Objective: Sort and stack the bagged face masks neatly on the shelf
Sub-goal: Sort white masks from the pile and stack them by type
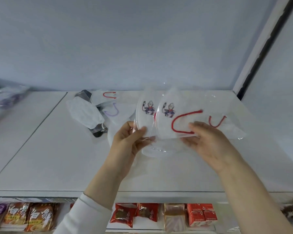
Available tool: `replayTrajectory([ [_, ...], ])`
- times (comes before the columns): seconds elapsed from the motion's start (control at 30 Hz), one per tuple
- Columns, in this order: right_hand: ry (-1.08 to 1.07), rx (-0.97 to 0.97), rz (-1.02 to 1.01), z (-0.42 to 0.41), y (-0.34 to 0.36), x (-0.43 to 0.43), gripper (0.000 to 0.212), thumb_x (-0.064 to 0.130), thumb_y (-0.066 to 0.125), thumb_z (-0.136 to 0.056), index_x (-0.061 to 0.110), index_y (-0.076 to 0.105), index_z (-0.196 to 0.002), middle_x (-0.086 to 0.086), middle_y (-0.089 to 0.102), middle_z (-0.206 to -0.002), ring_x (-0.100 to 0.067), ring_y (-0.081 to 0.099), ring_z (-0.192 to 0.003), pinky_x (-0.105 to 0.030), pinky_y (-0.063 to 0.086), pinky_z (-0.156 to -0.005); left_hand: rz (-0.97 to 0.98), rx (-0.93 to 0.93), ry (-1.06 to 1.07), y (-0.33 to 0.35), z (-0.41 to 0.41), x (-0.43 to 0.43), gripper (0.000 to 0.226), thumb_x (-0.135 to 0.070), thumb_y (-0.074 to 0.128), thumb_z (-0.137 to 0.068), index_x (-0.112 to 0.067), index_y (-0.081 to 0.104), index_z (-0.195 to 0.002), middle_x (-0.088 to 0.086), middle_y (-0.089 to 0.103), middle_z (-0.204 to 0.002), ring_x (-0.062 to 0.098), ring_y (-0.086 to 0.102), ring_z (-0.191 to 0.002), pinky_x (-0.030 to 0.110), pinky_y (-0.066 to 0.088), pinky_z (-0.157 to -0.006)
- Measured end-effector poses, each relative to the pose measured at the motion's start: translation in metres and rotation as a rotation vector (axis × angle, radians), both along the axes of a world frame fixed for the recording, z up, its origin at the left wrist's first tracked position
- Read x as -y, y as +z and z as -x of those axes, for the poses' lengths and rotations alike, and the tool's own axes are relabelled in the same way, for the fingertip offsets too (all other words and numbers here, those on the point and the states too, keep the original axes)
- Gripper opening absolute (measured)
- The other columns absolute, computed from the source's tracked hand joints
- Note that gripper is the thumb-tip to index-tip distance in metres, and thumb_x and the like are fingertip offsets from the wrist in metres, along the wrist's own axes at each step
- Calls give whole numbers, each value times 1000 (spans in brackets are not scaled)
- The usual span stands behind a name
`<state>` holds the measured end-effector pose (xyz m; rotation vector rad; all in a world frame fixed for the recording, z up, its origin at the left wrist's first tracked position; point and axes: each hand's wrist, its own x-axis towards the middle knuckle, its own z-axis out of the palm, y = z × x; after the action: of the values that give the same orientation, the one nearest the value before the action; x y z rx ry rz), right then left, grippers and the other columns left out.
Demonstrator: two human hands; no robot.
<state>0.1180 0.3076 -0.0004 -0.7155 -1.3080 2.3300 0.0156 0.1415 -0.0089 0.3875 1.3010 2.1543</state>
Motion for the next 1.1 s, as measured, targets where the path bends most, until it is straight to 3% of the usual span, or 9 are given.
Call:
replayTrajectory([
  [0.2, -167, 72, -320, -1, -8, 10, 26, -1, 67, -79, 17, 49, -74, -2, 55, -67, -14, 53, -65, -27, 47, -68, 216, -185, -104, -2, -10, -11, 36, -40, 59, -85, -12, 59, -107, 3, 69, -82, 16, 65, -73, 29, 54, -73],
  [0.27, -172, 87, -427, -3, -11, 11, 26, 3, 72, -76, 17, 50, -80, -1, 59, -75, -11, 57, -67, -27, 47, -69, 315, -291, -80, -2, -11, -18, 27, -28, 62, -87, -17, 60, -112, 0, 72, -91, 13, 67, -78, 26, 54, -69],
  [0.33, -180, 84, -510, -7, -13, -1, 31, 10, 75, -74, 17, 53, -95, 5, 65, -84, -4, 63, -74, -24, 52, -74, 370, -359, -35, -4, -10, -25, 15, -14, 60, -90, -18, 62, -105, -11, 68, -73, 4, 60, -62, 16, 48, -56],
  [0.4, -233, 266, -825, -14, -17, -33, 51, 25, 76, -74, 16, 50, -118, 6, 64, -106, -7, 61, -97, -21, 48, -85, 386, -350, 26, -6, -5, -27, 13, -9, 57, -91, -18, 63, -99, -14, 65, -64, 2, 57, -56, 15, 48, -54],
  [0.5, -81, 774, -1343, -30, -29, -78, 73, 47, 70, -76, 16, 41, -135, -3, 48, -135, -22, 47, -124, -33, 37, -97, 343, -271, 114, -9, 5, -26, 15, -8, 56, -92, -19, 64, -99, -6, 73, -80, 10, 67, -69, 22, 54, -58],
  [0.67, -175, 748, -1584, -39, -34, -84, 24, 34, 55, -92, 23, 62, -113, -2, 69, -101, -28, 62, -94, -32, 45, -74, 270, -219, 125, -6, 6, -31, 17, -7, 53, -92, -21, 62, -97, -10, 74, -78, 6, 70, -71, 21, 55, -55],
  [0.77, -479, 443, -1160, -37, -20, -81, 27, 35, 56, -89, 17, 60, -71, -4, 62, -66, -28, 58, -68, -22, 41, -60, 260, -225, 146, -4, 10, -31, 17, -9, 54, -92, -22, 63, -97, -8, 74, -85, 8, 70, -76, 25, 57, -61],
  [0.9, -462, -30, -309, -33, 20, -70, 7, 19, 59, -91, 17, 65, -94, 2, 70, -85, -13, 68, -79, -27, 56, -69, 276, -261, 141, -4, 8, -37, 18, -11, 55, -92, -17, 63, -108, 0, 73, -95, 16, 70, -85, 29, 59, -66],
  [1.1, -249, -36, -124, -25, 27, -59, 9, 17, 63, -85, 17, 66, -93, 5, 73, -78, -8, 70, -73, -22, 56, -61, 219, -279, 57, -7, -11, -43, 24, -12, 55, -92, -24, 59, -112, -7, 73, -99, 10, 69, -91, 25, 57, -75],
])
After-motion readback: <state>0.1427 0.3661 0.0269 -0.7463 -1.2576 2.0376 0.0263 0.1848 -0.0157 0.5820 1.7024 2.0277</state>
